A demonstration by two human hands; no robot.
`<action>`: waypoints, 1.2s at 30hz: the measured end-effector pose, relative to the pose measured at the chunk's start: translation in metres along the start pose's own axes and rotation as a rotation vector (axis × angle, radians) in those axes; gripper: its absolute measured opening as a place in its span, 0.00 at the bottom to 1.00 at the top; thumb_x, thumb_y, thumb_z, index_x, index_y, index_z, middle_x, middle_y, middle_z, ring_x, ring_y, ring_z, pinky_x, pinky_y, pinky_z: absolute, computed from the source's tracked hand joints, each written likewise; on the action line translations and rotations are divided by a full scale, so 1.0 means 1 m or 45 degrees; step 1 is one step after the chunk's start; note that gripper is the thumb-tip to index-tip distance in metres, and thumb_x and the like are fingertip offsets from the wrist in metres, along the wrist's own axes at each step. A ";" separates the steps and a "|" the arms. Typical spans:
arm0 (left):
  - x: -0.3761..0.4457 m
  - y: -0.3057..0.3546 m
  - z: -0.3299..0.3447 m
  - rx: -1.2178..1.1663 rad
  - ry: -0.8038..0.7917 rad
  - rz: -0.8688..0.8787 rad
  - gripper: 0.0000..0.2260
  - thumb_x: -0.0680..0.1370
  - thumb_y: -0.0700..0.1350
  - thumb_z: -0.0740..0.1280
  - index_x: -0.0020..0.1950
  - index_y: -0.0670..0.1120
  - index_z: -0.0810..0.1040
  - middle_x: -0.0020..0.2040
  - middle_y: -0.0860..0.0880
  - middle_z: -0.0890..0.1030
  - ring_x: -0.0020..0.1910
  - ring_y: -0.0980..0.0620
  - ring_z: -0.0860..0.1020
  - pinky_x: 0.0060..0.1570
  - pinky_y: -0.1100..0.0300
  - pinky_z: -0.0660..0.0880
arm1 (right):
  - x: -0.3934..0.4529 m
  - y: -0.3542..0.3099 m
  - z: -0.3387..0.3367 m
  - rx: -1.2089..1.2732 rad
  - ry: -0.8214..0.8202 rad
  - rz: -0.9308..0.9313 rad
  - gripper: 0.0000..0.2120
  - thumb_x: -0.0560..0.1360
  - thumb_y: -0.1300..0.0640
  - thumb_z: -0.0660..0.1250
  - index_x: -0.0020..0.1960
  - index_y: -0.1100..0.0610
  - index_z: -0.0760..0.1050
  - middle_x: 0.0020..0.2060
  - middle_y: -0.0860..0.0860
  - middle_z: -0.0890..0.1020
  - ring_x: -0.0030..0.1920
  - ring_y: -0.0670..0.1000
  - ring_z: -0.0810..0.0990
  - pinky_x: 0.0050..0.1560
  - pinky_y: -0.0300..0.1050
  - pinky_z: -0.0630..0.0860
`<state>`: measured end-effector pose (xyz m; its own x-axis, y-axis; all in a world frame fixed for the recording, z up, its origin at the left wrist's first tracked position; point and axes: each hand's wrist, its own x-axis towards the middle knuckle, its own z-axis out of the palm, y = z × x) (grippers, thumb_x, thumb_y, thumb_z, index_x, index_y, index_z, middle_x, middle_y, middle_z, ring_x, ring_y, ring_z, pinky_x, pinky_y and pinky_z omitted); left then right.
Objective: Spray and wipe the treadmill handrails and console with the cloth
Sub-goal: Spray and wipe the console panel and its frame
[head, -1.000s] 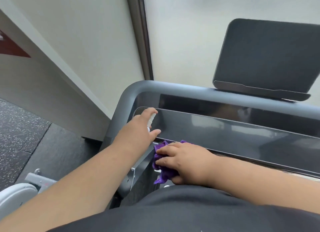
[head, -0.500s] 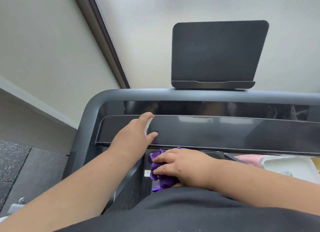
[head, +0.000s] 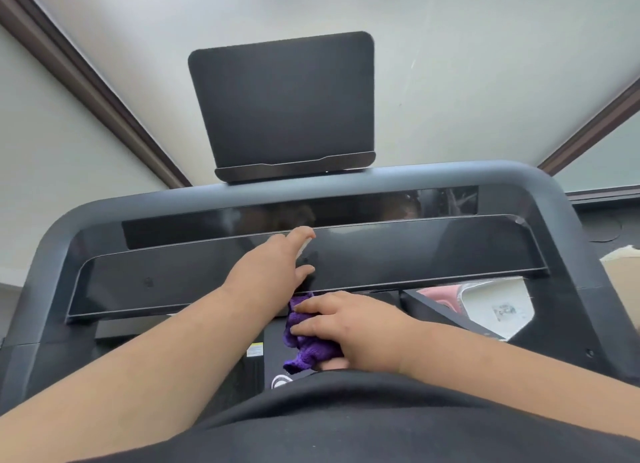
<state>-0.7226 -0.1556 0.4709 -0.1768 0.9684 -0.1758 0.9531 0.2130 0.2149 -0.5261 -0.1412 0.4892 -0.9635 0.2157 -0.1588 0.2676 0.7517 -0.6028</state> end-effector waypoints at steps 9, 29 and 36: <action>0.042 0.130 0.002 -0.044 -0.039 0.287 0.22 0.78 0.58 0.66 0.67 0.66 0.59 0.53 0.52 0.76 0.44 0.47 0.80 0.39 0.56 0.72 | -0.077 0.053 -0.024 0.074 0.149 0.116 0.25 0.75 0.46 0.71 0.69 0.53 0.75 0.66 0.53 0.75 0.63 0.57 0.74 0.63 0.51 0.72; 0.033 0.153 0.016 -0.451 0.051 0.037 0.25 0.78 0.57 0.69 0.70 0.69 0.60 0.51 0.59 0.75 0.44 0.66 0.75 0.47 0.63 0.68 | -0.167 0.119 -0.082 0.424 1.354 0.756 0.22 0.74 0.48 0.70 0.66 0.51 0.77 0.68 0.45 0.72 0.69 0.40 0.68 0.69 0.31 0.60; -0.008 0.138 0.013 -0.582 0.095 -0.029 0.25 0.77 0.57 0.68 0.67 0.74 0.60 0.54 0.66 0.73 0.53 0.75 0.70 0.46 0.75 0.64 | -0.148 0.144 -0.055 0.154 0.874 0.903 0.22 0.81 0.49 0.62 0.72 0.54 0.70 0.76 0.50 0.65 0.76 0.53 0.60 0.76 0.42 0.50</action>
<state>-0.5862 -0.1354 0.4899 -0.2293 0.9660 -0.1192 0.7457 0.2531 0.6164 -0.3447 -0.0303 0.4691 -0.3553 0.9335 -0.0495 0.7398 0.2484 -0.6253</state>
